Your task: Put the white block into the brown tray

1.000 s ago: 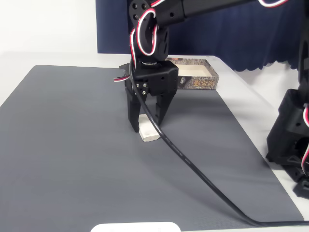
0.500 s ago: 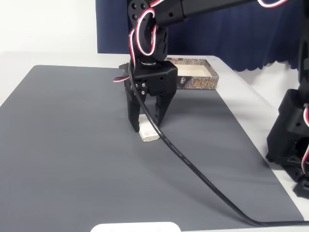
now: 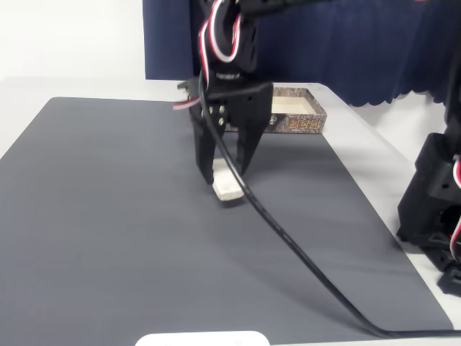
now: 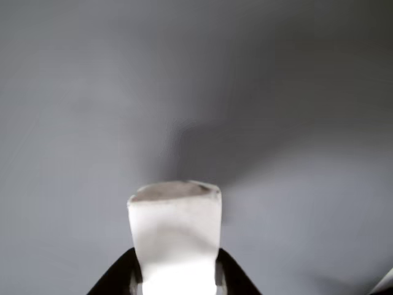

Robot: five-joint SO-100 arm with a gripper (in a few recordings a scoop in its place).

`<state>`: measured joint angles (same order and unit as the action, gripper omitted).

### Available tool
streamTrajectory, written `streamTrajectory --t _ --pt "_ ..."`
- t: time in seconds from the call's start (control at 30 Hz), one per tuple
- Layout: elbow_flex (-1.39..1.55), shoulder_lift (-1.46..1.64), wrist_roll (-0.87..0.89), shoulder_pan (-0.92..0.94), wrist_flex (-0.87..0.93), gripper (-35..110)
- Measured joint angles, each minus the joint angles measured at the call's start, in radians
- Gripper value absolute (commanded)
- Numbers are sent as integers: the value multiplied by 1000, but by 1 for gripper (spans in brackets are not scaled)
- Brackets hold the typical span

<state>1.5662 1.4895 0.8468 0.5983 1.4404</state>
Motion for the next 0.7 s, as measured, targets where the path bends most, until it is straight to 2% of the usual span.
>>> streamTrajectory --t 0.47,0.7 --pt "60 186 -95 164 67 17" --pt "-95 160 -181 314 202 14"
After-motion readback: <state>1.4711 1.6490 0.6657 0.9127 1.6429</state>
